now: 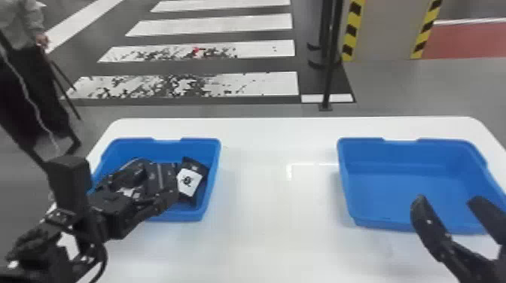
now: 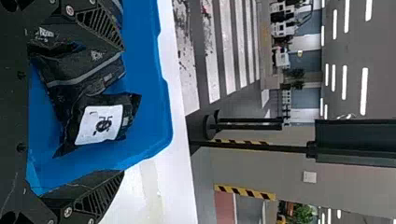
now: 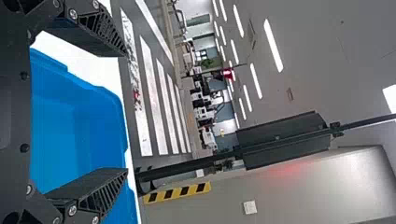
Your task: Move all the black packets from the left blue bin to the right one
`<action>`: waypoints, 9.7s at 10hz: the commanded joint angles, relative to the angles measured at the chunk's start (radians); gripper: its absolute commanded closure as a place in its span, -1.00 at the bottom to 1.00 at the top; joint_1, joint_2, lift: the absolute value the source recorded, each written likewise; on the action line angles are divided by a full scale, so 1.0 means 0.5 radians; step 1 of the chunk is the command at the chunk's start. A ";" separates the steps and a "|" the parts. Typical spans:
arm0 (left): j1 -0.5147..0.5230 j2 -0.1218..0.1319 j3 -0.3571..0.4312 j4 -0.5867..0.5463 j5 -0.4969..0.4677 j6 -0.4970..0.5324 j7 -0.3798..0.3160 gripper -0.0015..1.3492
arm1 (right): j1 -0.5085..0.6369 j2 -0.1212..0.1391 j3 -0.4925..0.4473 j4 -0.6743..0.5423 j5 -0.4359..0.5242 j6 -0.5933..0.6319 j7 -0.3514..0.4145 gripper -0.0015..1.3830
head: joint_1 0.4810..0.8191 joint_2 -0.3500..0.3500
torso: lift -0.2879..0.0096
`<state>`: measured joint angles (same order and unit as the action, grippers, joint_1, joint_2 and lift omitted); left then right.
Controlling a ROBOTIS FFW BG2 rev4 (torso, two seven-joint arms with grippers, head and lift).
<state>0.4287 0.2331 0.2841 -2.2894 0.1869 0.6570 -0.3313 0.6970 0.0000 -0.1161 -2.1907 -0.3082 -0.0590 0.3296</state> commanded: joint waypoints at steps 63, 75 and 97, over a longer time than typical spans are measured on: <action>-0.136 0.000 -0.341 0.227 1.170 -0.082 -0.423 -0.74 | -0.879 -0.193 -0.330 0.884 -0.293 0.476 0.497 0.61 | 0.27 -0.57 | -0.31; -0.288 -0.049 0.190 0.222 0.555 0.404 -0.221 -0.74 | -0.039 0.002 -0.139 -0.068 0.050 0.319 0.203 -0.80 | 0.27 0.10 | -0.31; -0.887 0.058 -0.006 0.502 0.220 1.081 -0.111 0.78 | -0.029 0.002 -0.135 -0.014 -0.149 0.412 0.237 -0.80 | 0.27 0.34 | -0.31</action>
<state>-0.0375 0.2623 0.2721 -1.9899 0.2879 1.2001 -0.3864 0.6825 -0.0015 -0.1845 -2.1963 -0.3833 0.1432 0.4488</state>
